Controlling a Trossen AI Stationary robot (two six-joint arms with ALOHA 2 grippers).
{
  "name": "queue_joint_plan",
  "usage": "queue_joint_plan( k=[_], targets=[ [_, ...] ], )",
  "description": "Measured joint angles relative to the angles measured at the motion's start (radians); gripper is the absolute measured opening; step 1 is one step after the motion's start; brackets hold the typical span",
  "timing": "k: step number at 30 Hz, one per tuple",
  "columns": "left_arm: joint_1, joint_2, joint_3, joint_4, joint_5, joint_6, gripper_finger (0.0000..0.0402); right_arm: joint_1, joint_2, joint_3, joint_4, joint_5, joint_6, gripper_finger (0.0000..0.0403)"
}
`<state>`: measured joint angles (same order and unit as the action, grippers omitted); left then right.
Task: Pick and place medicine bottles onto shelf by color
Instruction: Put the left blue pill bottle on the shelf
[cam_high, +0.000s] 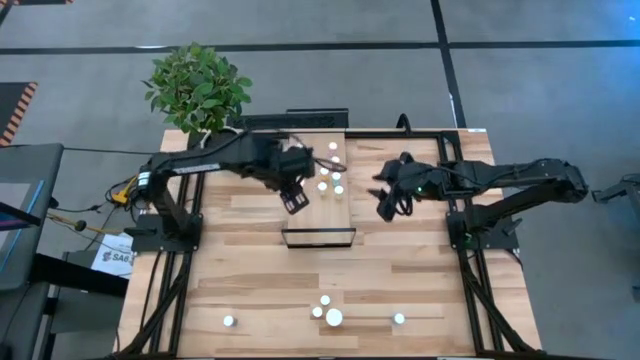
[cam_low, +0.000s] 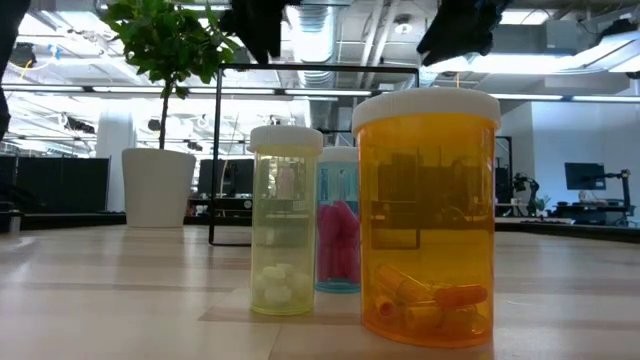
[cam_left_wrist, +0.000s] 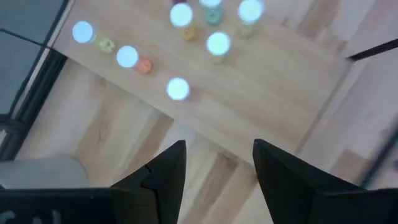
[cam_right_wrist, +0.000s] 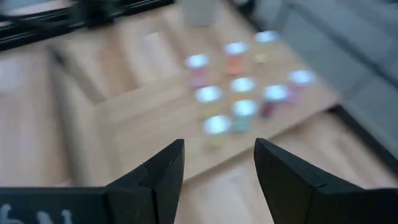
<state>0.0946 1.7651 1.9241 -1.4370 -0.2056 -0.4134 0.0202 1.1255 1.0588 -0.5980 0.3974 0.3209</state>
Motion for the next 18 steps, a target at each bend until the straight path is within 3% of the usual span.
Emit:
queue_joint_plan(
  k=[5, 10, 14, 18],
  targets=[
    [-0.161, -0.060, 0.000, -0.045, -0.056, -0.254, 0.0174, 0.101, 0.000, 0.047, -0.059, -0.183, 0.004, 0.0217],
    [-0.365, -0.070, 0.000, -0.135, -0.084, -0.679, 0.0174, 0.221, -0.001, 0.114, -0.182, -0.348, 0.010, 0.0217],
    [-0.531, -0.045, -0.030, -0.127, -0.016, -1.000, 0.0174, 0.323, 0.000, 0.125, -0.290, -0.426, 0.084, 0.0217],
    [-0.658, -0.010, -0.076, -0.137, 0.081, -1.246, 0.0174, 0.435, 0.008, 0.125, -0.333, -0.428, 0.189, 0.0217]
  ],
)
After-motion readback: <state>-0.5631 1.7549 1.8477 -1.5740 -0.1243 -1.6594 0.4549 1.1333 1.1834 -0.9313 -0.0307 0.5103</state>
